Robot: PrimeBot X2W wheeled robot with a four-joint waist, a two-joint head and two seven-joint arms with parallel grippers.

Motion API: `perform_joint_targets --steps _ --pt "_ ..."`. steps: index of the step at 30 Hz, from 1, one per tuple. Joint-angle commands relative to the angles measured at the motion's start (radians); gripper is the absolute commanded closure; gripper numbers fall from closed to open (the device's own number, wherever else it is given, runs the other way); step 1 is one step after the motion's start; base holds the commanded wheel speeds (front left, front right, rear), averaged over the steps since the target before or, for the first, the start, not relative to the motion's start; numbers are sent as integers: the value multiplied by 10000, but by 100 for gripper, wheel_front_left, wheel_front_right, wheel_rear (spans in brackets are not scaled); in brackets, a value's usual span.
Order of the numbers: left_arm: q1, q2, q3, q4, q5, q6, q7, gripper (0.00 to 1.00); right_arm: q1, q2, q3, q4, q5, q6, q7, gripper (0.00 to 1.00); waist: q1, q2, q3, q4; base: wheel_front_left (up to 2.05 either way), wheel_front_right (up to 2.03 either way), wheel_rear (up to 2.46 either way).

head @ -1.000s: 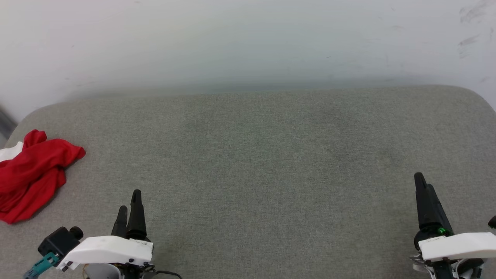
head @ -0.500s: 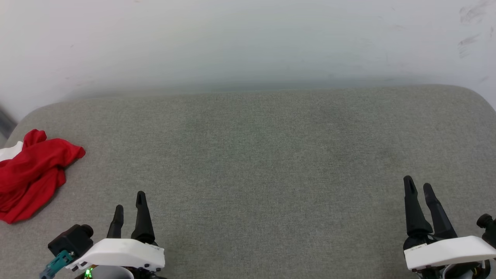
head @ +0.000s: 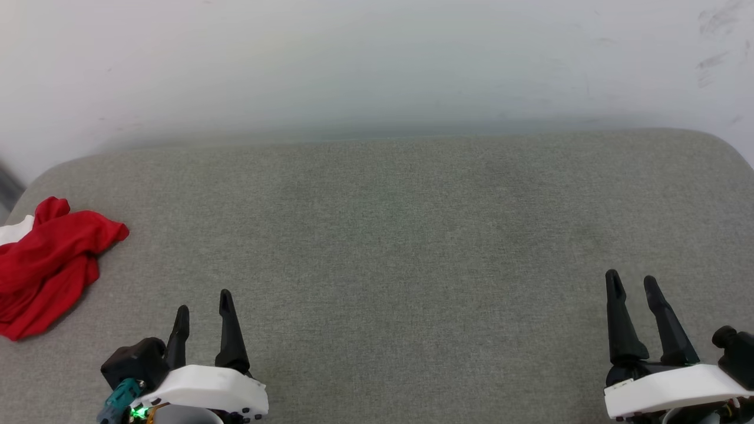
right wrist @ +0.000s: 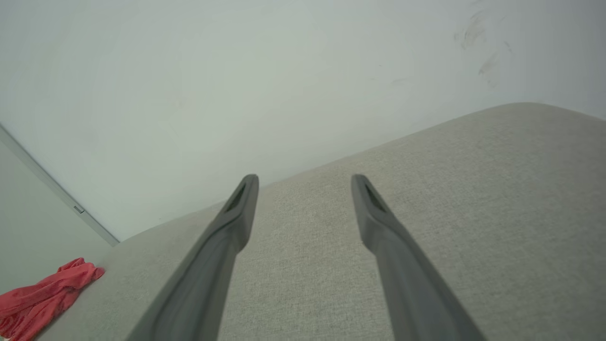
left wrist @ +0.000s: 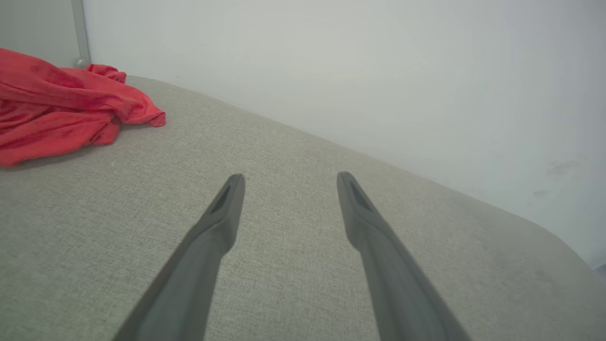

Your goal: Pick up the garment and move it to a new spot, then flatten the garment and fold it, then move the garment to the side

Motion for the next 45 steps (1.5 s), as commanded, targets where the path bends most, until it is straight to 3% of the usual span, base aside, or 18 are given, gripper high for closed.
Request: perform_joint_targets --steps 1,18,45 --pt "9 124 -99 -161 259 86 -103 0 9 -10 35 -177 -303 0 -111 0 0 0 4 -4 0 0 0" --pt "118 277 -503 -292 1494 15 -521 0 253 -8 188 -441 -1831 0 -521 0 0 0 -24 -19 0 0 0" --pt "455 -160 -111 -120 3437 -593 -1044 0 570 -4 317 -664 -3261 0 -1055 0 0 0 -32 -1 0 0 0"
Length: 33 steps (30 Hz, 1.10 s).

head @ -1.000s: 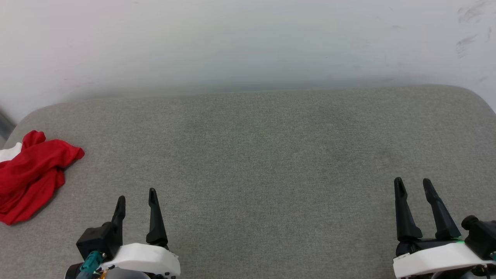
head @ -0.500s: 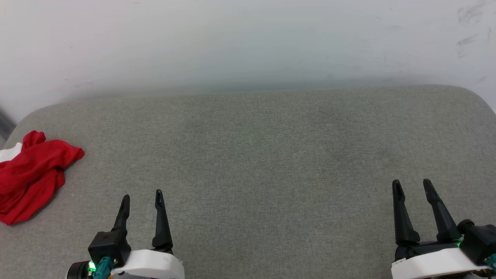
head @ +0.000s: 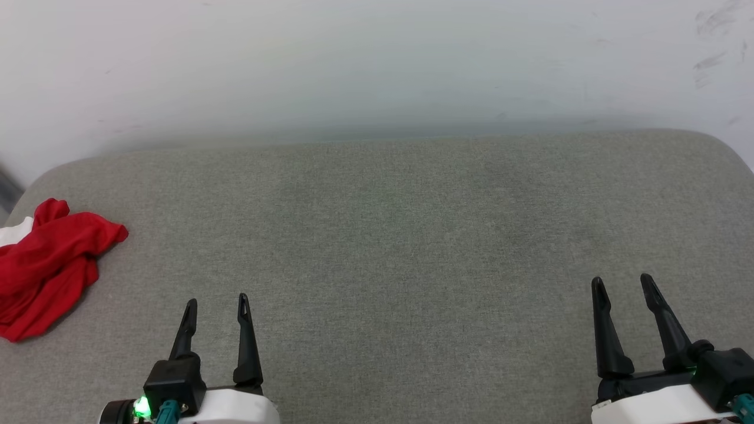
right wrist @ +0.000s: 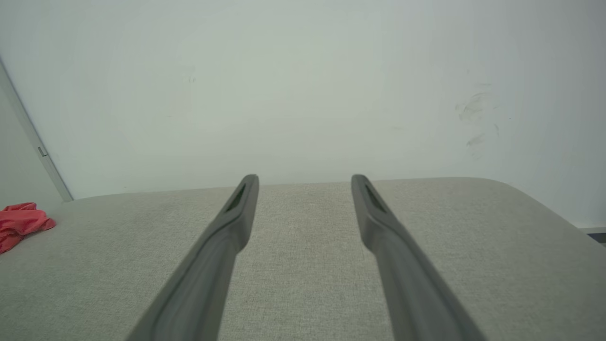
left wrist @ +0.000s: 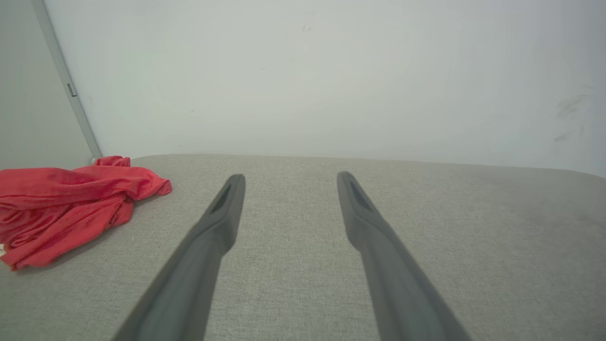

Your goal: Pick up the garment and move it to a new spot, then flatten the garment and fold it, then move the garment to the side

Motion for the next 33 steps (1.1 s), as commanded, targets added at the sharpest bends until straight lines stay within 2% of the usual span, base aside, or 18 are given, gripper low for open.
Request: perform_joint_targets --steps 1,12,17,33 --pt "77 -33 28 -18 242 -8 -75 0 107 -2 20 -92 -125 0 -84 0 0 0 -1 0 0 0 0" --pt "241 -176 263 -42 795 -374 -272 0 258 -1 168 -175 -509 0 -277 0 0 0 -2 -40 0 0 0" --pt "262 -219 389 73 602 -528 -267 0 270 0 158 -77 -222 -1 -262 0 0 0 -20 -47 0 0 0" --pt "278 -243 429 295 227 -551 -261 0 294 0 137 93 200 -1 -260 0 0 0 -16 -58 0 0 0"
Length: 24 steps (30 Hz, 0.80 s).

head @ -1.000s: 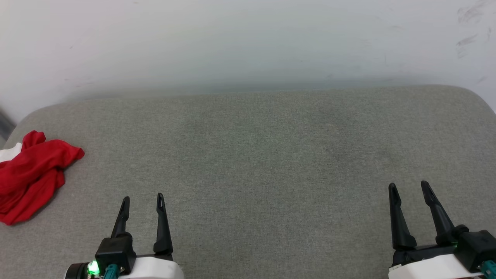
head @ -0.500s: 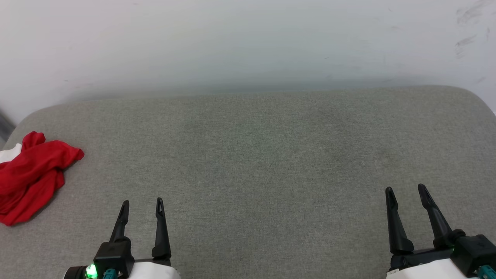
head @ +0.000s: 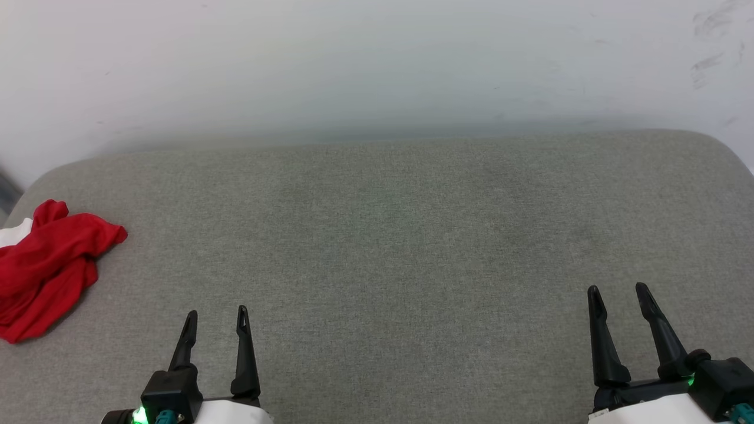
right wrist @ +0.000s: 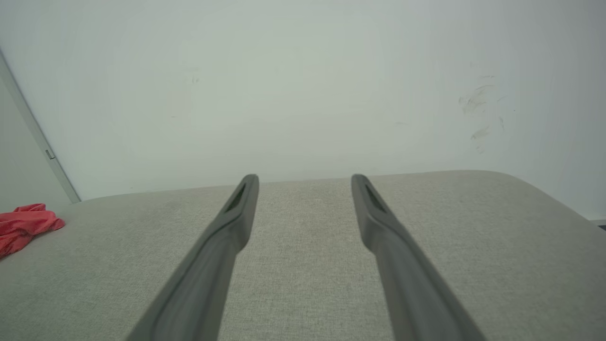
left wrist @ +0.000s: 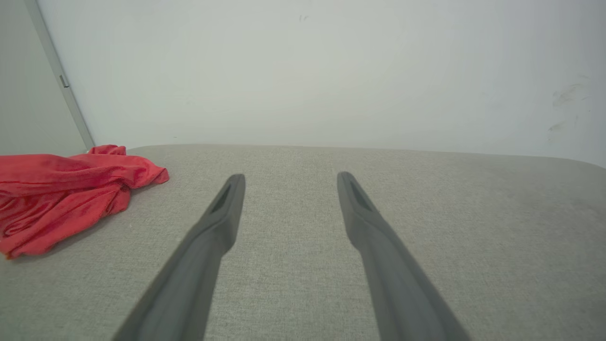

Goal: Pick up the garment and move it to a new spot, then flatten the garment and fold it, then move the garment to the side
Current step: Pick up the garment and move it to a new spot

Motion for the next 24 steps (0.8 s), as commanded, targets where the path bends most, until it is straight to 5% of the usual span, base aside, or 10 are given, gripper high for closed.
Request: perform_joint_targets --steps 1,14,24 --pt "53 -17 -16 17 -45 0 -56 0 90 2 -8 40 -3 -3 -28 0 0 -1 9 1 0 0 0" --pt "-71 -14 59 138 -50 136 -56 0 89 2 4 -109 -504 -1 -27 0 0 -1 53 150 0 0 0" --pt "-139 -14 72 101 6 241 -53 0 182 4 -43 -173 -477 -3 -27 0 0 -1 89 984 0 0 0"
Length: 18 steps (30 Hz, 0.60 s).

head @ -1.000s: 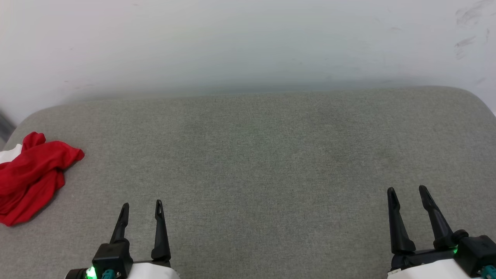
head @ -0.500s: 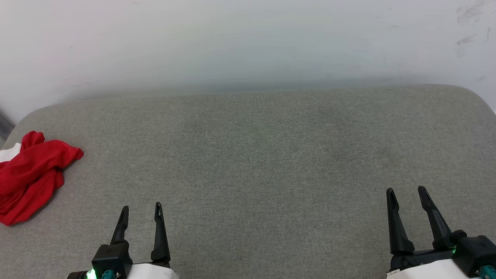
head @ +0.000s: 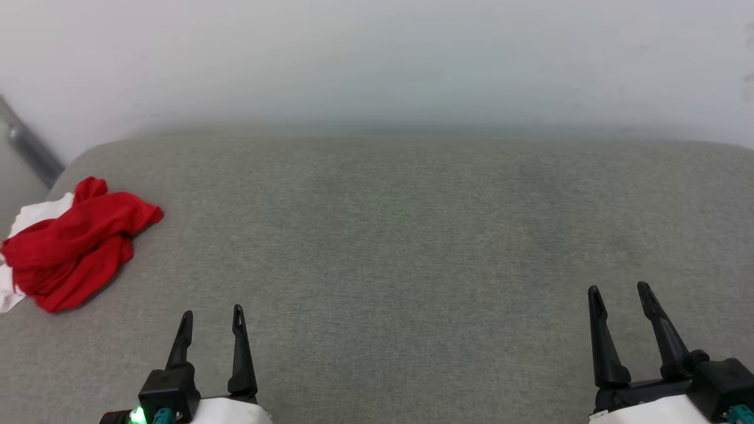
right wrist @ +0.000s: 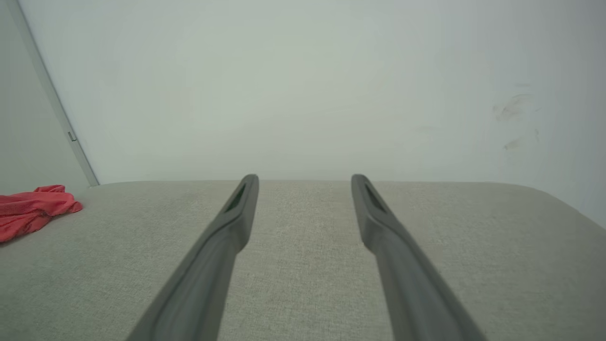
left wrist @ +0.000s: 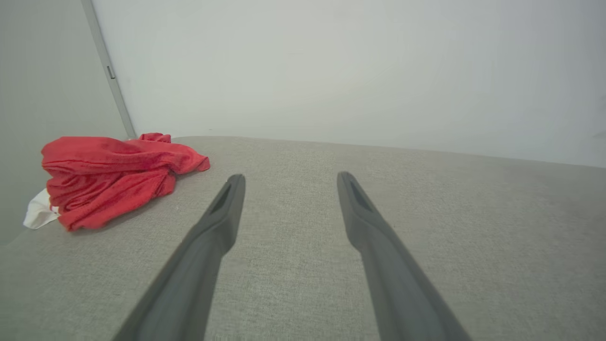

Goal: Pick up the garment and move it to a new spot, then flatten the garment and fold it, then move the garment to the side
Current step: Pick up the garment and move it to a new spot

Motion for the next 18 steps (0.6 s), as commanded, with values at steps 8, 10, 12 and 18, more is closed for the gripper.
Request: perform_joint_targets --steps 8,10,12,18 --pt "10 -10 134 -65 29 76 -40 0 205 6 21 24 -71 -1 -25 0 0 0 1 1203 0 0 0" --pt "28 -9 169 -69 45 98 -40 0 183 4 59 38 -125 -1 -25 0 0 0 7 1480 0 0 0" --pt "31 -10 186 -89 65 112 -40 0 187 4 79 40 -92 -1 -25 0 0 0 13 1764 0 0 0" --pt "64 -11 268 -89 83 205 -40 0 252 4 104 65 -188 -1 -26 0 0 0 12 2491 0 0 0"
